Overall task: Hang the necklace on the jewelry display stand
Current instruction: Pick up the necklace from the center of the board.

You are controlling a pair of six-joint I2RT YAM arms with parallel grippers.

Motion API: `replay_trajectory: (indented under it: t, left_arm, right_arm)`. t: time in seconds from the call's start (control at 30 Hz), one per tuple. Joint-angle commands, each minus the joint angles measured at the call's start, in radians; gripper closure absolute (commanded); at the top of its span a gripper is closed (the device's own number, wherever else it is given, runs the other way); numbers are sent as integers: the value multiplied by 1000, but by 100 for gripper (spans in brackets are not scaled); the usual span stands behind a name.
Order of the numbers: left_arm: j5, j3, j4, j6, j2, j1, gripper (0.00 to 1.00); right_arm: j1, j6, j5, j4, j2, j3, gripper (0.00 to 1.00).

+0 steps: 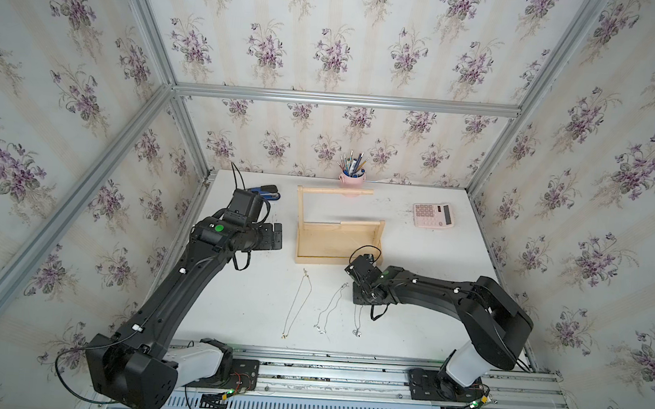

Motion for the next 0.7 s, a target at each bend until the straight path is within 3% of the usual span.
replay_trajectory:
  t: [0.0, 0.43, 0.67]
  left_arm:
    - [-3, 0, 5, 12, -5, 0, 3]
    - [-3, 0, 6, 14, 2, -1, 3]
    - [-6, -2, 4, 16, -3, 0, 3]
  right_arm:
    - [6, 30, -56, -53, 5, -25, 68]
    - [67, 79, -78, -105, 6, -7, 65]
    - [73, 112, -97, -119, 9, -48, 70]
